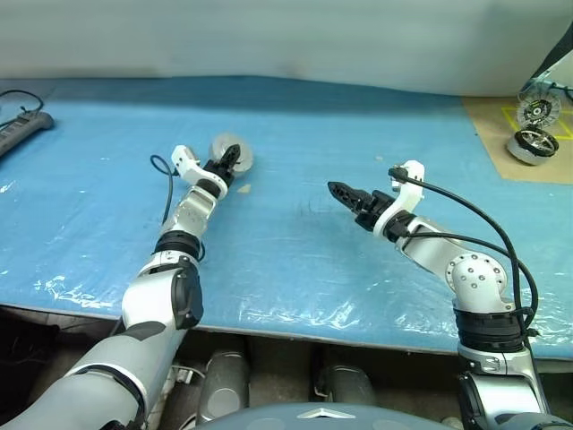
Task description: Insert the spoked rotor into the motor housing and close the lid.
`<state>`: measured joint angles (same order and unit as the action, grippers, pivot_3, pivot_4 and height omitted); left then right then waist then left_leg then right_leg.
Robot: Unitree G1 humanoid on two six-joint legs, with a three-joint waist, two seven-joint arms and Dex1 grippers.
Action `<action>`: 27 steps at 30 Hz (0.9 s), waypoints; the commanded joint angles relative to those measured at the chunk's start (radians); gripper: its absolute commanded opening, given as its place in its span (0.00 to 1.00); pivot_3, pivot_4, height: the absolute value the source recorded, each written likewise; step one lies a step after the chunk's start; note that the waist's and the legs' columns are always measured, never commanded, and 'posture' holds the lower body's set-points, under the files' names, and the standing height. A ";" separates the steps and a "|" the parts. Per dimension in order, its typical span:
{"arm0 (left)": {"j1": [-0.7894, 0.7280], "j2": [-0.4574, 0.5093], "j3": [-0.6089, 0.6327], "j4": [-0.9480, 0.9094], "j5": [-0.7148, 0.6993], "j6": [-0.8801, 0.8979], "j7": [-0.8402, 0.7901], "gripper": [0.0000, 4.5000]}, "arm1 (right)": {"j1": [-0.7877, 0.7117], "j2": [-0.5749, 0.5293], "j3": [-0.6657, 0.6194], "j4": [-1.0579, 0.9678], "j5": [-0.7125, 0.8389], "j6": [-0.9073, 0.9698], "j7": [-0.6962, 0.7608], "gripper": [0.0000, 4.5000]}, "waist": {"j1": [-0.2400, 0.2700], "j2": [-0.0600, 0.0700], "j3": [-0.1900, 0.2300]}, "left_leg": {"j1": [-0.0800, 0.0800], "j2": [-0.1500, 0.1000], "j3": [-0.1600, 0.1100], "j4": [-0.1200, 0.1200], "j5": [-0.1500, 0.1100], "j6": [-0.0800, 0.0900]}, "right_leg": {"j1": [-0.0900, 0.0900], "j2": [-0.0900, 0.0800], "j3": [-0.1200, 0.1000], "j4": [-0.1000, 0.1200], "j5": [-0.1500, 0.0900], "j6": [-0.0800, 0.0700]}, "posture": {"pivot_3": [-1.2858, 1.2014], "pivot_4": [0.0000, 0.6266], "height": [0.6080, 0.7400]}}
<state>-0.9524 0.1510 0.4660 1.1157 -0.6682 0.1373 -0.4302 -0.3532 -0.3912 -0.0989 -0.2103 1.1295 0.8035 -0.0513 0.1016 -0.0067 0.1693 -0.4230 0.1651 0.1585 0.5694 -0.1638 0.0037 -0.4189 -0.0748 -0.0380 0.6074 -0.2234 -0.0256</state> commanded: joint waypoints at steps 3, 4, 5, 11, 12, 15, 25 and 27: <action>-0.041 0.026 0.005 0.036 0.064 -0.074 0.001 0.91 | 0.007 0.035 -0.031 -0.033 -0.050 -0.009 0.019 0.79 | 0.003 0.000 0.000 | -0.001 0.000 -0.002 0.001 0.000 0.000 | 0.001 0.000 -0.002 0.000 0.000 0.000 | 0.52 0.24 1.00; -0.041 0.026 0.003 0.039 0.071 -0.074 -0.011 1.00 | 0.005 0.036 -0.027 -0.033 -0.061 -0.006 0.027 0.79 | 0.003 0.000 0.000 | 0.000 0.000 -0.003 0.001 0.000 0.000 | 0.002 -0.001 -0.003 0.000 0.000 -0.001 | 0.52 0.24 1.00; -0.042 0.027 0.005 0.038 0.073 -0.066 -0.025 1.00 | 0.003 0.042 -0.027 -0.033 -0.064 -0.004 0.033 0.79 | 0.003 0.000 0.000 | 0.000 0.000 -0.003 0.001 0.000 0.000 | 0.002 -0.001 -0.003 0.000 0.000 -0.001 | 0.52 0.24 1.00; -0.047 0.083 0.000 0.032 0.125 -0.081 -0.011 1.00 | -0.005 0.064 -0.025 -0.039 -0.087 0.008 0.076 0.79 | 0.001 0.000 0.000 | 0.006 0.001 -0.003 0.002 0.000 0.000 | 0.009 -0.002 -0.004 0.000 0.000 -0.003 | 0.52 0.24 1.00; -0.043 0.100 -0.004 0.029 0.141 -0.091 -0.005 1.00 | -0.004 0.068 -0.023 -0.043 -0.091 0.009 0.084 0.79 | -0.001 0.000 0.000 | 0.007 0.002 -0.003 0.002 0.000 0.001 | 0.010 -0.002 -0.004 0.000 0.000 -0.004 | 0.52 0.24 1.00; -0.018 0.142 -0.031 0.012 0.190 -0.113 -0.026 1.00 | 0.002 0.077 -0.019 -0.049 -0.108 0.009 0.102 0.79 | -0.004 0.000 0.000 | 0.010 0.002 -0.003 0.002 0.000 0.000 | 0.012 -0.001 -0.004 0.000 -0.002 -0.007 | 0.52 0.24 1.00; 0.238 0.184 -0.244 -0.413 0.356 -0.236 -0.228 1.00 | 0.093 -0.036 0.104 -0.154 -0.547 -0.167 0.102 0.79 | 0.001 0.000 0.000 | 0.010 0.004 -0.003 0.000 0.000 0.000 | 0.013 -0.002 -0.007 0.000 -0.003 -0.009 | 0.52 0.24 1.00; 0.356 0.170 -0.300 -0.622 0.387 -0.238 -0.219 1.00 | 0.158 -0.100 0.147 -0.169 -0.749 -0.274 0.061 0.79 | 0.003 0.000 0.000 | 0.010 0.004 -0.003 0.000 0.000 0.000 | 0.014 -0.002 -0.008 -0.001 -0.004 -0.010 | 0.52 0.24 1.00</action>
<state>-0.6343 0.3270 0.2016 0.6468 -0.3019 -0.0794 -0.6442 -0.2236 -0.4664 0.0353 -0.3308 0.5233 0.6202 0.0389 0.1042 -0.0064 0.1696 -0.4127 0.1690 0.1558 0.5695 -0.1638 0.0039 -0.4047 -0.0768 -0.0459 0.6062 -0.2276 -0.0360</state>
